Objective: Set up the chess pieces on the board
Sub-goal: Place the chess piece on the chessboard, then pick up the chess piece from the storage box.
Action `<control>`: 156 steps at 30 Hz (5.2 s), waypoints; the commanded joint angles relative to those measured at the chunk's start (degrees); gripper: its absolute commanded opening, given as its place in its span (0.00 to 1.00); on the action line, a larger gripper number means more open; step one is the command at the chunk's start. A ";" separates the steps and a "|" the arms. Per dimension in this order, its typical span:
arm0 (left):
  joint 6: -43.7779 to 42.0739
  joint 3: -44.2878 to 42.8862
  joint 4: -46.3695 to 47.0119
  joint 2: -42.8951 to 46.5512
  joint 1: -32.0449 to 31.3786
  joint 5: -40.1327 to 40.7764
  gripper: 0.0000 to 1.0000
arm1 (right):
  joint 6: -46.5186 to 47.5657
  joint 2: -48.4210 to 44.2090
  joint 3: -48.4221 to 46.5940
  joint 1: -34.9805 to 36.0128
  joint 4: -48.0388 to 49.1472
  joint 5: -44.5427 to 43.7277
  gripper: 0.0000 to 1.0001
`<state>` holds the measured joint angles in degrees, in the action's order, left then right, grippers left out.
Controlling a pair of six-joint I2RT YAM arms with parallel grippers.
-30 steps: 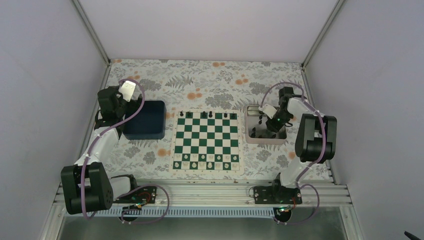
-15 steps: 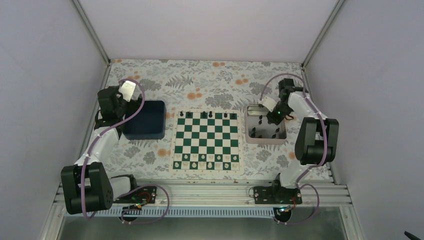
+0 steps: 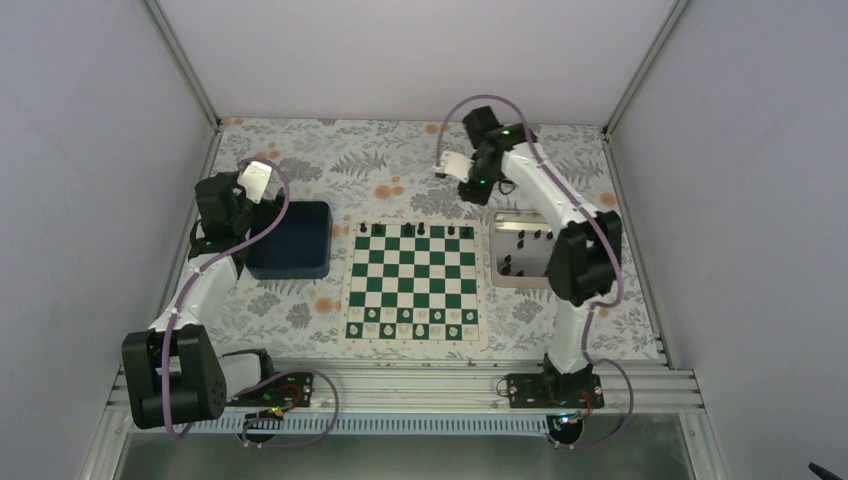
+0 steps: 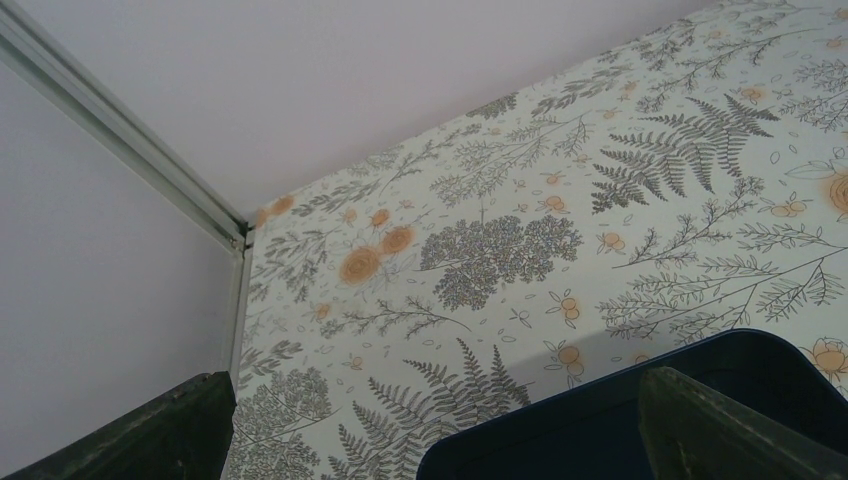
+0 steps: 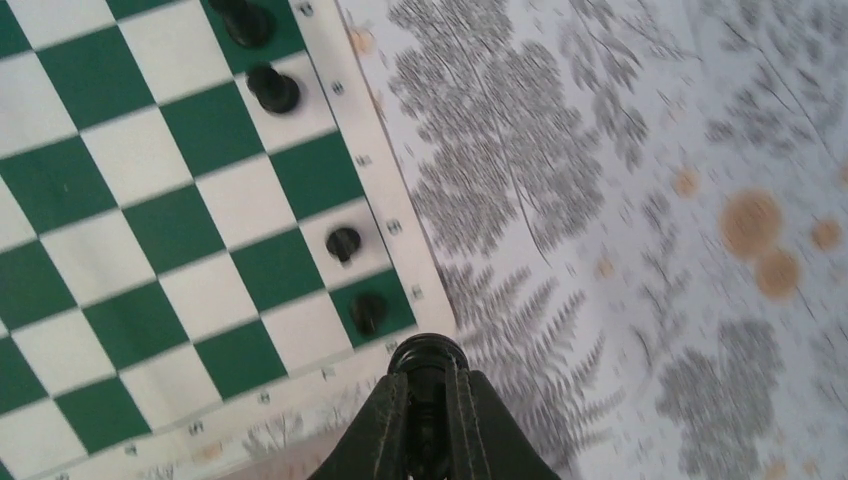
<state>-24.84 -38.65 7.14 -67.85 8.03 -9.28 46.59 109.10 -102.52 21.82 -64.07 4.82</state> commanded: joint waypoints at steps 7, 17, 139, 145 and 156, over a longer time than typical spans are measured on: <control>0.25 -0.51 0.60 1.50 0.32 -1.18 1.00 | -1.31 15.04 -8.57 8.81 -3.88 0.01 0.07; 0.17 -0.20 0.81 1.67 0.31 -1.28 1.00 | -1.50 18.75 -6.64 10.40 -1.57 0.02 0.07; -0.03 -0.38 0.60 -0.25 0.41 -0.76 1.00 | 4.14 -19.09 38.15 -15.98 4.70 8.03 0.47; -0.08 -0.40 0.66 -0.39 0.40 -0.48 1.00 | 2.37 -16.67 38.80 -12.89 6.49 7.70 0.44; -0.21 -0.20 0.86 -0.52 0.40 -0.34 1.00 | 1.23 -14.18 40.02 -11.61 9.49 7.16 0.41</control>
<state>-24.86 -38.65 7.18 -68.05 8.14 -9.65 48.93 94.70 -62.92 9.47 -56.16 11.40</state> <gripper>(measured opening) 0.999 0.412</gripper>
